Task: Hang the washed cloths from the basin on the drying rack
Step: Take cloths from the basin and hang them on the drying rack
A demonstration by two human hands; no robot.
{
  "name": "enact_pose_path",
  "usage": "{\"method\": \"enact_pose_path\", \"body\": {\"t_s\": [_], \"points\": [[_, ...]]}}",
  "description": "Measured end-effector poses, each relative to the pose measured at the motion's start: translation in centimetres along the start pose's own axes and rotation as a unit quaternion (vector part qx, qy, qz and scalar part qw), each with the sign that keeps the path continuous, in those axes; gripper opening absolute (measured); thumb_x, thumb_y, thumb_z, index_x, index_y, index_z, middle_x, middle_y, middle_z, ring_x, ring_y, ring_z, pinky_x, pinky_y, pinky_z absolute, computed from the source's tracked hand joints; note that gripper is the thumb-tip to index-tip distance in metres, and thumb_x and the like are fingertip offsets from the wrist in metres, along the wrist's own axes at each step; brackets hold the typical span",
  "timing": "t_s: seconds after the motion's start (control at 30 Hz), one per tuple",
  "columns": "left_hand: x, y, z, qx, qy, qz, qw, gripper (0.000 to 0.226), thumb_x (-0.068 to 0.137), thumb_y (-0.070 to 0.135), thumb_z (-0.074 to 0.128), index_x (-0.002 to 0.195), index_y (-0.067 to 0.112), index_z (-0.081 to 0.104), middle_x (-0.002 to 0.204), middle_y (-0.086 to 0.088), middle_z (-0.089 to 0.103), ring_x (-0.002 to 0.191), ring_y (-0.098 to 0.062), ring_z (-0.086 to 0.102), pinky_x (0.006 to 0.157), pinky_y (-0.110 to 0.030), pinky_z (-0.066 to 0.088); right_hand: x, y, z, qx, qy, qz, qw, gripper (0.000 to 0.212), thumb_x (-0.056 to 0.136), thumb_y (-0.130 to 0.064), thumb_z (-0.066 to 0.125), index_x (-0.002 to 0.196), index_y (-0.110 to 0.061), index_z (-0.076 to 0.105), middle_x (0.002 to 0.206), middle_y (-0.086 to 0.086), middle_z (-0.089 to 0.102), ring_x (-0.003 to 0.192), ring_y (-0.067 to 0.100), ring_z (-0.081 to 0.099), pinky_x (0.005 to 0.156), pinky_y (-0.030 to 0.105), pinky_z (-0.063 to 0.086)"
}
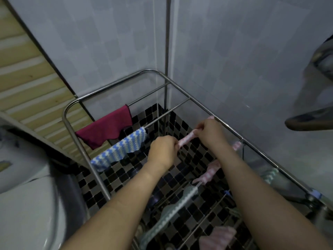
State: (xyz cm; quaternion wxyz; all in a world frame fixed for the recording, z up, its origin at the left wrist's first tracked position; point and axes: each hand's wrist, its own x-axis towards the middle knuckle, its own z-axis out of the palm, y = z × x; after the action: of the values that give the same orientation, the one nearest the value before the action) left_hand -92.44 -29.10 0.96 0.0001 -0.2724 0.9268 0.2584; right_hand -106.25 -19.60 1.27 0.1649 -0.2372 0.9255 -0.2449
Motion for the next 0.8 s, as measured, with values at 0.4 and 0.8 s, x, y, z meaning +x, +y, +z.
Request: {"method": "enact_pose_path", "body": {"t_s": [0.4, 0.8], "points": [[-9.9, -2.6, -3.8, -0.141, 0.080, -0.055, 0.985, 0.023, 0.099, 0.019, 0.051, 0.113, 0.019, 0.069, 0.103, 0.004, 0.072, 0.093, -0.012, 0.066, 0.080, -0.023, 0.049, -6.5, -4.1, -0.2, 0.046, -0.019, -0.150, 0.987, 0.015, 0.094, -0.017, 0.059, 0.105, -0.016, 0.069, 0.097, 0.000, 0.070, 0.081, 0.016, 0.064, 0.075, 0.025, 0.047], [-25.9, -10.5, -9.7, -0.234, 0.237, -0.150, 0.931, 0.019, 0.088, 0.017, 0.063, 0.083, 0.035, 0.068, 0.070, 0.010, 0.067, 0.068, -0.006, 0.062, 0.066, -0.021, 0.049, -21.2, -17.7, 4.1, 0.115, -0.122, -0.325, 0.931, 0.016, 0.097, -0.025, 0.053, 0.085, -0.021, 0.063, 0.067, 0.018, 0.062, 0.061, 0.031, 0.056, 0.059, 0.042, 0.048]]}}
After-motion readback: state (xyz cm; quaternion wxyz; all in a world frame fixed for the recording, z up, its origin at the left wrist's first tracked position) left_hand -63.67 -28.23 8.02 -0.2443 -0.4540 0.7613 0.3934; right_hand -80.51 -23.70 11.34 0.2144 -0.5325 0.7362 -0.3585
